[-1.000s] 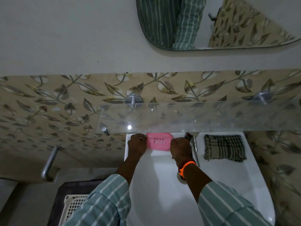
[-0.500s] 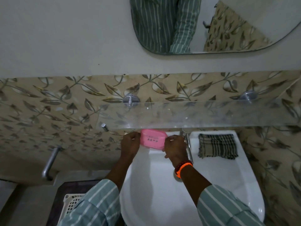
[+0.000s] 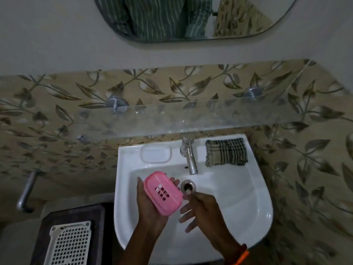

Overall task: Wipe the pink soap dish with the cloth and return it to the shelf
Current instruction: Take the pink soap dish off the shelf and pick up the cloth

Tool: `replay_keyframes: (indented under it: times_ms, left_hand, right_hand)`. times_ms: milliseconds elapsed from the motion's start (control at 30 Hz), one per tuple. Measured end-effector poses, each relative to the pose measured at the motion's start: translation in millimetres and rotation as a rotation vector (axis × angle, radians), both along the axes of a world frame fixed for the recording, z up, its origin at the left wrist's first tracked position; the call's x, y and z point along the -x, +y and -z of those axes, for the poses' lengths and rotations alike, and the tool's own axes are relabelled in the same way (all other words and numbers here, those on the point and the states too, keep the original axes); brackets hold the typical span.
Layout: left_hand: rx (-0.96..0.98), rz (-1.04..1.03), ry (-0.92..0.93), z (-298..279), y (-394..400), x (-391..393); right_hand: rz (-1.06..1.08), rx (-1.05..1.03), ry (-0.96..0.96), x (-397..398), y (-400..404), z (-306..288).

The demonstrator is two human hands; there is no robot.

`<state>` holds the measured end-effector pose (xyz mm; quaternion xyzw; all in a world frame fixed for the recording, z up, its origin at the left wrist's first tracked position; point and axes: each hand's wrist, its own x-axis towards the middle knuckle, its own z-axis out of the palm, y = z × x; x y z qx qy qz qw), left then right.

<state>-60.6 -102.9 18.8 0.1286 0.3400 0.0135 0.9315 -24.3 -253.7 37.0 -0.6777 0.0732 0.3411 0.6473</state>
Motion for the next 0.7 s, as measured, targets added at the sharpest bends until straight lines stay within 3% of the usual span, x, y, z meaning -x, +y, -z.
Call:
replay_keyframes:
  times_ms: [133, 333, 467, 567, 700]
  left_hand:
    - [-0.015, 0.073, 0.097, 3.1, -7.3, 0.3]
    - [-0.127, 0.144, 0.184, -1.0, -19.9, -5.8]
    - [-0.166, 0.142, 0.204, -3.0, -17.9, -9.6]
    - [-0.159, 0.121, 0.210, -2.5, -13.4, -7.9]
    - [-0.160, 0.110, 0.211, -3.7, -14.4, -5.0]
  right_hand:
    - [-0.031, 0.517, -0.620, -67.4, -40.6, 24.0]
    - [-0.020, 0.904, -1.043, -171.1, -21.7, 53.7]
    - [-0.068, 1.119, -0.853, -187.4, 0.7, 71.0]
    - [-0.136, 1.262, -0.897, -185.1, 2.1, 79.0]
    - [-0.143, 1.173, -0.908, -201.3, -8.5, 80.5]
